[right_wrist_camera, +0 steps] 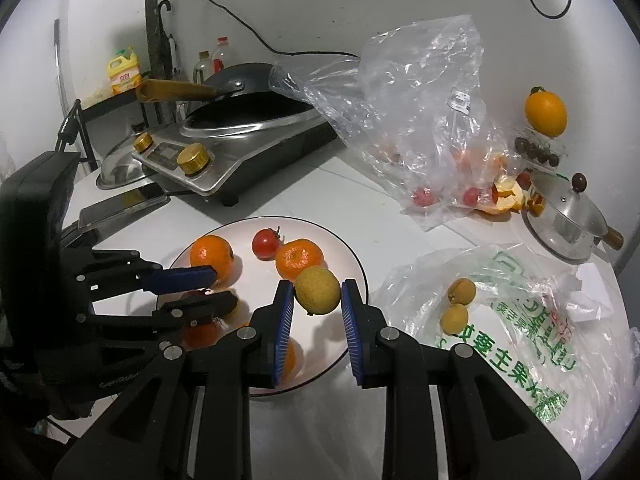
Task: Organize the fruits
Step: 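Lower both longans onto the white plate and open both tools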
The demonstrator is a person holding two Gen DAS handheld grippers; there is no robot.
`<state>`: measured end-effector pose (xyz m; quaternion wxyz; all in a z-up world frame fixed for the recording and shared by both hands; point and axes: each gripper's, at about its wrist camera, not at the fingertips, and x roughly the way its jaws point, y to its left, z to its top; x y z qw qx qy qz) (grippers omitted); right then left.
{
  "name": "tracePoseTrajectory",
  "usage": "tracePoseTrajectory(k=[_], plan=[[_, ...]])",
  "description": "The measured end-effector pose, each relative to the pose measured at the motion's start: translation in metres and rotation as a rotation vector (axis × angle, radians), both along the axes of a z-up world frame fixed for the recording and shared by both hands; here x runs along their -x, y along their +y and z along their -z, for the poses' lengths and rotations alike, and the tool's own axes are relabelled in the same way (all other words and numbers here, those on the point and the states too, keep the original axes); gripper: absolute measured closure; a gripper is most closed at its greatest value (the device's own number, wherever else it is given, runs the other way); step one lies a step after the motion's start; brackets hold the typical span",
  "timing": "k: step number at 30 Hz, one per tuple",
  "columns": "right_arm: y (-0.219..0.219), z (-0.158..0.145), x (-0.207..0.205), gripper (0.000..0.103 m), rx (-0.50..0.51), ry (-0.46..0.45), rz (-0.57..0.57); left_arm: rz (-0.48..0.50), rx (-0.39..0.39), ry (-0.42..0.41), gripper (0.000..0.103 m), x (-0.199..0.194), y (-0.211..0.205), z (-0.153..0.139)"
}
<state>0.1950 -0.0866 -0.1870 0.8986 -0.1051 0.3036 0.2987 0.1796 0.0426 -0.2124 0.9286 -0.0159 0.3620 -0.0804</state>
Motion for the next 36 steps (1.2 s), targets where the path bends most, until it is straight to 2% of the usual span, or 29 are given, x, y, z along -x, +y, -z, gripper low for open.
tracePoseTrajectory(k=[15,25,36], plan=[[0.036,0.002,-0.006,0.077,0.02,0.013,-0.049,-0.047,0.017,-0.11,0.071,0.023,0.033,-0.024],[0.073,0.021,-0.019,0.077,0.034,0.073,-0.083,-0.079,0.025,-0.121,0.07,0.024,0.059,-0.023],[0.084,0.03,-0.026,0.077,0.042,0.111,-0.08,-0.101,0.023,-0.113,0.07,0.025,0.069,-0.019]])
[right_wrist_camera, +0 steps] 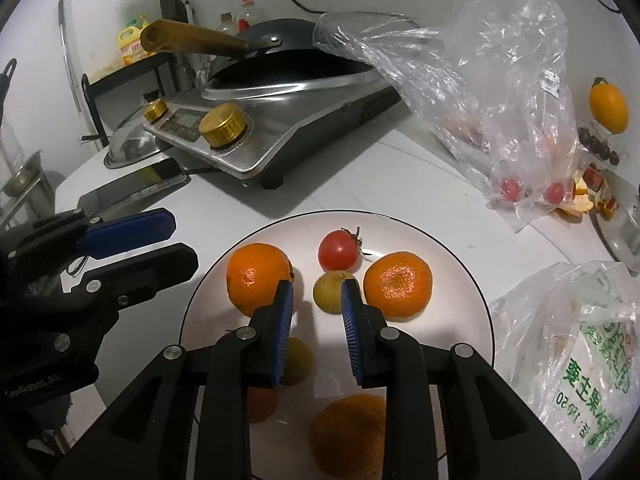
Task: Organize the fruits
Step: 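Lower both longans onto the white plate and open both tools, then move both open tools back over the remaining longans in the bag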
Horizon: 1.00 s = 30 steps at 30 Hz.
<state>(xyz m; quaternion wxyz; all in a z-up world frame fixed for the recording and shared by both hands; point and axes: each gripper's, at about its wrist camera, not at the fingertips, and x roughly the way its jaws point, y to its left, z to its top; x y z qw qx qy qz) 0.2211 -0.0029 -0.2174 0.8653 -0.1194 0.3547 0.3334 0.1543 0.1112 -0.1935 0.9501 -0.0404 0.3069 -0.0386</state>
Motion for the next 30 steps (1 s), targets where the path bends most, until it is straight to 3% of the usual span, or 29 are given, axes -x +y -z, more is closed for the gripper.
tracePoseTrajectory(k=[10,12,13,14,30], plan=[[-0.014,-0.015,0.009,0.077,-0.014,-0.037,0.02,0.004,-0.012,-0.009,0.068,0.006,-0.012,-0.008],[-0.02,-0.018,0.012,0.077,-0.02,-0.046,0.028,0.008,-0.015,-0.013,0.061,0.009,-0.016,-0.011],[-0.024,-0.021,0.014,0.077,-0.025,-0.052,0.033,0.009,-0.013,-0.015,0.047,0.01,-0.018,-0.012],[-0.026,-0.023,0.015,0.077,-0.029,-0.055,0.036,0.008,-0.005,-0.02,0.041,0.011,-0.019,-0.014],[-0.088,-0.049,0.047,0.076,-0.085,-0.117,0.097,0.023,-0.032,-0.047,0.041,0.028,-0.061,-0.041]])
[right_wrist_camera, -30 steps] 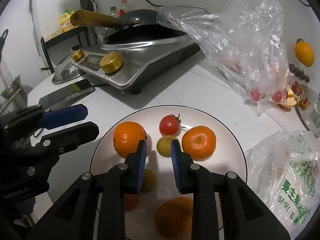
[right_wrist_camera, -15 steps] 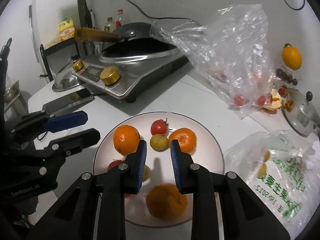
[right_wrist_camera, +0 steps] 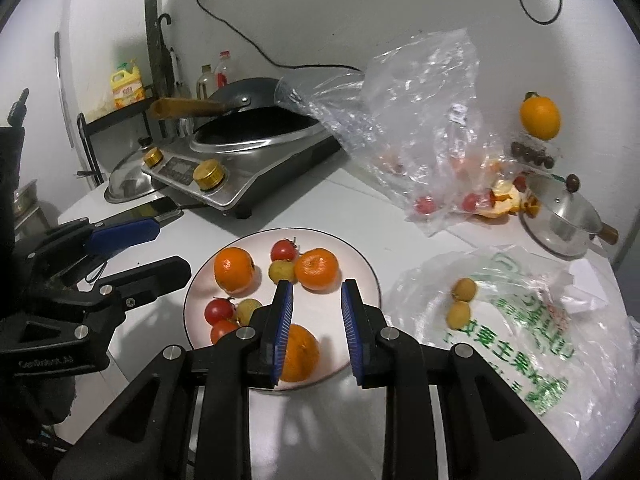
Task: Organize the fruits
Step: 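Move both open tools back over the remaining longans in the bag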
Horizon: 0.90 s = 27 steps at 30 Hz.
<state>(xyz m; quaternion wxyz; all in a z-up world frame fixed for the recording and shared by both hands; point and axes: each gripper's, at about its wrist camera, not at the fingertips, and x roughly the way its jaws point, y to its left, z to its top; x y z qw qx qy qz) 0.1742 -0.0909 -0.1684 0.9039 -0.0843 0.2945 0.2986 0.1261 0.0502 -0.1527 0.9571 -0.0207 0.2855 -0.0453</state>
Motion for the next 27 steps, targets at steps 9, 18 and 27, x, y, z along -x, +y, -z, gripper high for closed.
tracePoseTrajectory(k=[9,18,27], plan=[[-0.032,-0.008,0.008,0.076,-0.019,-0.024,0.022,0.03,-0.036,-0.013,0.041,-0.001,-0.034,-0.012],[-0.071,-0.012,0.009,0.076,-0.043,-0.04,0.061,0.041,-0.053,0.002,0.041,-0.007,-0.065,-0.012],[-0.117,-0.009,0.003,0.076,-0.102,-0.039,0.107,0.08,-0.097,0.019,0.041,-0.019,-0.104,-0.012]])
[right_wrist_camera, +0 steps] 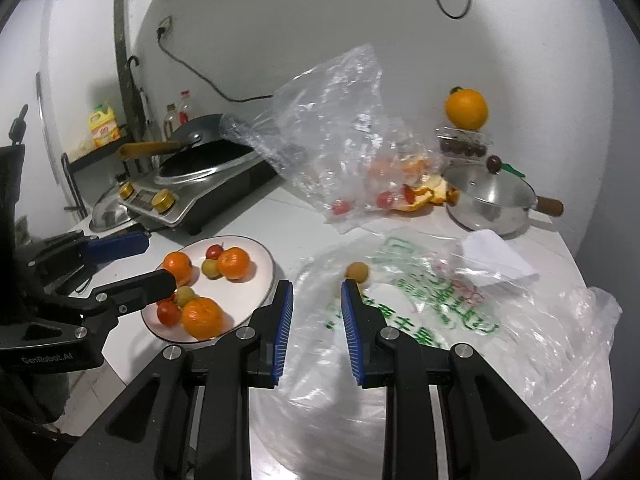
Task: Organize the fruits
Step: 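Move both open tools back over the remaining longans in the bag, then grasp a longan with the left tool and lift it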
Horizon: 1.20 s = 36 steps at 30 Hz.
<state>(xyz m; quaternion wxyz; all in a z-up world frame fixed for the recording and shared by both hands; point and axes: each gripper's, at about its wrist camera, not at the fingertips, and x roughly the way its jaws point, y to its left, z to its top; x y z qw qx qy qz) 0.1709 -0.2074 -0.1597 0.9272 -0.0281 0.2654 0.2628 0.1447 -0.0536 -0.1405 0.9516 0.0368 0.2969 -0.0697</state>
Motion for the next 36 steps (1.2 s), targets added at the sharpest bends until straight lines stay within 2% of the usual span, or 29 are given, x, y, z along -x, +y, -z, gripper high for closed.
tracePoseTrajectory(k=[13,20,29,36], plan=[[-0.055,0.006,-0.014,0.076,-0.048,0.002,0.041,0.036,-0.055,-0.001,0.041,-0.026,-0.051,0.008],[-0.081,0.01,-0.029,0.076,-0.097,-0.003,0.064,0.046,-0.08,0.027,0.041,-0.047,-0.075,0.017],[-0.102,0.015,-0.044,0.076,-0.143,0.001,0.074,0.04,-0.083,0.041,0.041,-0.069,-0.094,0.026],[-0.106,0.019,-0.052,0.077,-0.143,0.004,0.067,0.032,-0.063,0.089,0.042,-0.093,-0.106,0.041]])
